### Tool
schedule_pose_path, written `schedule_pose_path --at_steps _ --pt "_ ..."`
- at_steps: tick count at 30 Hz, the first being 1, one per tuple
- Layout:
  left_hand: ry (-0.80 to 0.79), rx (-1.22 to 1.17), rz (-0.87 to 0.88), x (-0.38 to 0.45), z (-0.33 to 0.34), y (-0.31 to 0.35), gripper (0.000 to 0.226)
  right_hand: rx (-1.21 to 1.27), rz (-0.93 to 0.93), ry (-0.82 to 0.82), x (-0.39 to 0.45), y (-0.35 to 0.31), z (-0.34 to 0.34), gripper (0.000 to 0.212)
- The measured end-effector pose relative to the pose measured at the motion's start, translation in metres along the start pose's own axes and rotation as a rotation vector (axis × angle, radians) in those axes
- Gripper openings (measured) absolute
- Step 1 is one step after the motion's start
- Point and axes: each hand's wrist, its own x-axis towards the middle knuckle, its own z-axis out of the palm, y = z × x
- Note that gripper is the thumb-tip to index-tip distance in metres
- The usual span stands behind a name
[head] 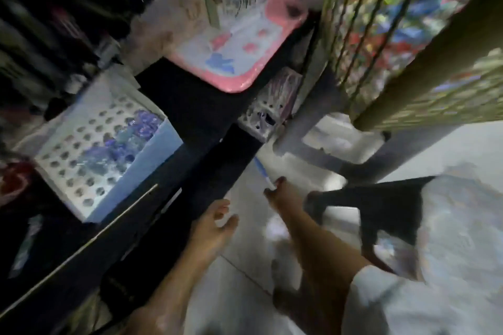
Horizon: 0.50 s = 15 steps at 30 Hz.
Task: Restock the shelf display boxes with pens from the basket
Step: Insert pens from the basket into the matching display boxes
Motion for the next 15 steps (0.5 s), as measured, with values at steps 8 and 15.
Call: schedule_pose_path --at_steps 8,15 --pt "-0.097 0.066 0.112 0.097 0.029 -0.113 0.028 -0.213 -0.01 0.187 0.153 0.054 0.1 0.04" --pt "0.021 0.101 0.037 0.099 0.02 -0.123 0.026 -0.135 0.1 0.208 0.141 0.068 0.128 0.027"
